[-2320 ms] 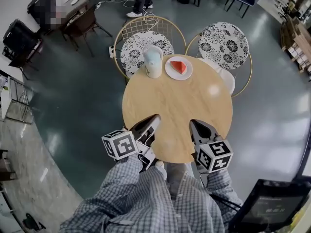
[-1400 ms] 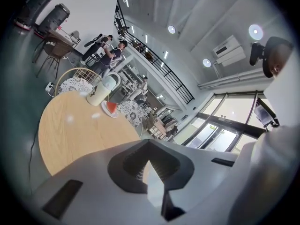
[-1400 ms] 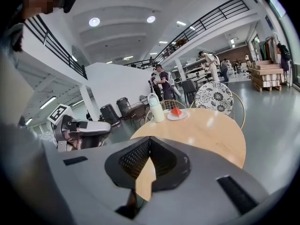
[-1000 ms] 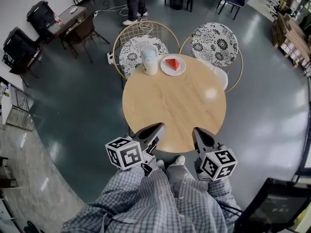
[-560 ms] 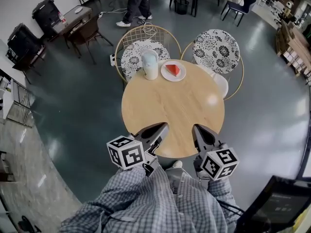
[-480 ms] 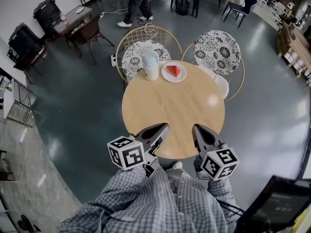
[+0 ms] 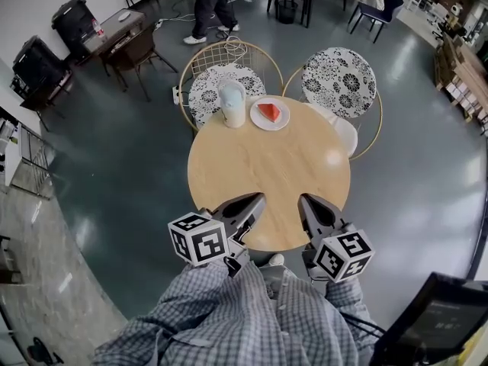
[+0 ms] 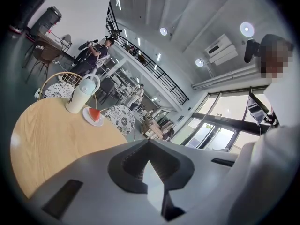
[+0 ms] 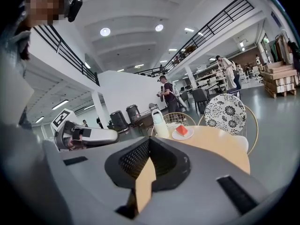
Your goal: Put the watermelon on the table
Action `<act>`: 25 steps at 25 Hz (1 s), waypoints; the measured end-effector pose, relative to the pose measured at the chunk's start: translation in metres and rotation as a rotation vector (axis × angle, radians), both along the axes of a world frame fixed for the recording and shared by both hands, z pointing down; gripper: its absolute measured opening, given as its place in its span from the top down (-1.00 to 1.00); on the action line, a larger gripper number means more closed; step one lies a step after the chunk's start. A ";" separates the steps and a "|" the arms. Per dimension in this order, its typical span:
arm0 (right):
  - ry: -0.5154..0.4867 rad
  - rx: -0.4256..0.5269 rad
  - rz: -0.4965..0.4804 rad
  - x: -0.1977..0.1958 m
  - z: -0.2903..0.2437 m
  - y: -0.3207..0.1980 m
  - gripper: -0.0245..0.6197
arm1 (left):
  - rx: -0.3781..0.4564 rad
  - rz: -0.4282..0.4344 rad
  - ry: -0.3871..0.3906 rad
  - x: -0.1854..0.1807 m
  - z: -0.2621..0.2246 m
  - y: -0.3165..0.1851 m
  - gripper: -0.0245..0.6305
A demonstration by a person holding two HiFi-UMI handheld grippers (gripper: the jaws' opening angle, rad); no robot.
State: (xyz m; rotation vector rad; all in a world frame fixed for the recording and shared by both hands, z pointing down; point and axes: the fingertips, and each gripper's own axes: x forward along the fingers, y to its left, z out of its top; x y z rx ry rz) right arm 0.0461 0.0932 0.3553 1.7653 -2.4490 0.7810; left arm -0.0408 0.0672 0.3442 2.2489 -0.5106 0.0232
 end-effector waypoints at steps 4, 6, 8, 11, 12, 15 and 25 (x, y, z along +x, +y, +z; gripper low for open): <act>0.005 -0.002 -0.004 0.004 0.002 0.002 0.90 | -0.005 0.012 -0.006 0.006 0.003 0.002 0.91; 0.006 0.001 -0.008 0.005 0.002 0.003 0.90 | -0.006 0.015 -0.010 0.008 0.004 0.003 0.91; 0.008 0.003 -0.012 0.005 0.002 0.004 0.90 | -0.004 0.019 -0.012 0.009 0.003 0.004 0.91; 0.008 0.004 -0.013 0.006 0.002 0.004 0.90 | 0.006 0.023 -0.017 0.011 0.002 0.004 0.91; 0.009 0.005 -0.014 0.007 0.002 0.003 0.90 | 0.008 0.024 -0.017 0.012 0.001 0.004 0.91; 0.011 0.007 -0.016 0.006 0.003 0.003 0.90 | 0.008 0.027 -0.014 0.013 0.002 0.003 0.91; -0.023 0.023 -0.017 0.007 -0.001 -0.003 0.90 | 0.004 0.030 -0.019 0.015 0.001 -0.001 0.91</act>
